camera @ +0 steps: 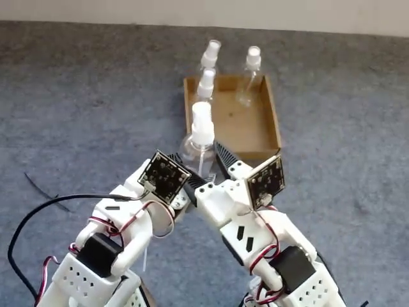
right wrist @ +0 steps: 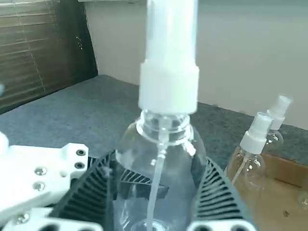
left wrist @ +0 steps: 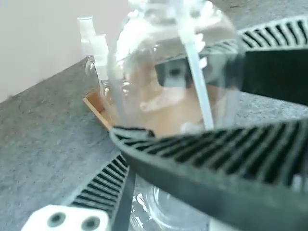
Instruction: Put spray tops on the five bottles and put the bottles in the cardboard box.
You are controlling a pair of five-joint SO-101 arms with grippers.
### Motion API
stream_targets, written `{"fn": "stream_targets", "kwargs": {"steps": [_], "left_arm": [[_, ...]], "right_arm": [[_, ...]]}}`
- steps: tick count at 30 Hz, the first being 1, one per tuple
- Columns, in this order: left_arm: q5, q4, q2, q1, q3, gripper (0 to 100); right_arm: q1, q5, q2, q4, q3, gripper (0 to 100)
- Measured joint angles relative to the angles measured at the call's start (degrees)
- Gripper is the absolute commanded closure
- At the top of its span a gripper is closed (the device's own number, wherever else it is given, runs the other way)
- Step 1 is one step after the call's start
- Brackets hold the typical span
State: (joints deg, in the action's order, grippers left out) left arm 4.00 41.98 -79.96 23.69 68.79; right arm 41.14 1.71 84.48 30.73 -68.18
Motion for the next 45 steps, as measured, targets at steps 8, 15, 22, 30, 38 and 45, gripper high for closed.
{"fn": "stream_targets", "kwargs": {"steps": [8, 15, 22, 30, 38, 45], "left_arm": [[0.0, -0.09, 0.0, -0.97, 0.0, 99], [-0.18, -0.88, 0.0, -1.58, 0.0, 99], [-0.18, -1.14, 0.0, -2.02, 0.0, 99], [-0.26, -1.85, 0.0, -2.64, 0.44, 99], [-0.26, -1.85, 0.0, -2.9, 0.62, 99], [-0.26, -1.76, 0.0, -3.87, 0.7, 99]], "right_arm": [[-0.7, -0.53, -0.62, 4.13, 4.04, 82.2], [-0.7, -0.62, -0.7, 4.13, 4.57, 78.1], [-0.7, -0.62, -0.7, 4.22, 5.89, 72.4], [-0.7, -0.88, -0.79, 4.31, 7.65, 72.4], [-1.85, -0.7, -4.22, 4.22, 12.48, 72.4], [-1.93, -0.7, -13.36, 3.52, 17.76, 72.4]]}}
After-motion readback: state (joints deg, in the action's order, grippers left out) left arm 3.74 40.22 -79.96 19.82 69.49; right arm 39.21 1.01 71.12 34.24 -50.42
